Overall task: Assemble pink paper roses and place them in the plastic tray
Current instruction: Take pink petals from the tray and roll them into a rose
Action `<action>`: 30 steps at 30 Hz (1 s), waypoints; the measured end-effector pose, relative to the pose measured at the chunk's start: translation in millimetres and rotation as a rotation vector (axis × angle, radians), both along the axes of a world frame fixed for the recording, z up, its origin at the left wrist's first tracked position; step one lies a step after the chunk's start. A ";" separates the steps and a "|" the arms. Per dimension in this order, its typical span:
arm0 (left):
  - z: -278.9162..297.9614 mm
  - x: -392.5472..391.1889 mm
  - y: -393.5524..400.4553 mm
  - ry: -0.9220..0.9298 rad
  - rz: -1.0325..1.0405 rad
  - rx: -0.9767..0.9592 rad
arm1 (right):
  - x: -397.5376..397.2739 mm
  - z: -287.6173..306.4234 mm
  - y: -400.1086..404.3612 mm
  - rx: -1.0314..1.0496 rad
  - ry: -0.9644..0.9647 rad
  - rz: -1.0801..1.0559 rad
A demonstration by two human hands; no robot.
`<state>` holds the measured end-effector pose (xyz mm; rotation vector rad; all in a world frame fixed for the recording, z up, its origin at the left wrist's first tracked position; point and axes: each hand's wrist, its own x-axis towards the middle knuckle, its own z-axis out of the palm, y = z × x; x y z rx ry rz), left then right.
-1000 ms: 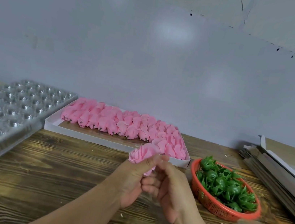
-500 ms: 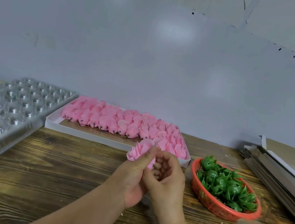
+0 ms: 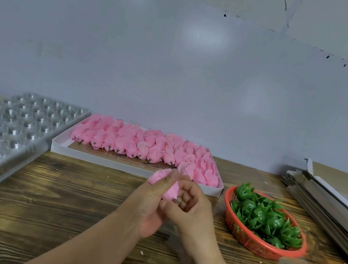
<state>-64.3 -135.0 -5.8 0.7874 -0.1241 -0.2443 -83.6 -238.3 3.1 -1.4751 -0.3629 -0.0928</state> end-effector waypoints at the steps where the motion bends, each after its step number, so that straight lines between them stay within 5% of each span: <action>1: 0.6 -0.2 -0.2 -0.006 0.006 0.002 | -0.2 -0.7 0.8 -0.058 -0.050 -0.056; 4: -0.1 -2.0 -1.0 -0.025 0.012 0.060 | -0.8 0.5 1.3 -0.011 -0.009 -0.087; 8: 2.9 -7.7 -0.5 -0.040 0.008 0.175 | 0.8 2.2 -2.6 0.207 0.238 0.135; 15: 6.7 -6.8 0.3 -0.056 0.019 0.163 | 2.6 -3.3 -1.3 0.006 0.029 -0.035; 20: 4.1 -7.4 -0.3 -0.029 0.016 0.211 | -0.2 0.7 -3.8 0.146 0.245 0.152; 25: 8.4 -5.2 -0.6 0.016 0.037 0.026 | 0.0 0.7 -2.7 -0.233 -0.114 -0.116; 30: 6.0 -3.0 -2.3 0.049 0.061 -0.060 | 1.2 -6.6 -1.1 -0.333 -0.231 -0.281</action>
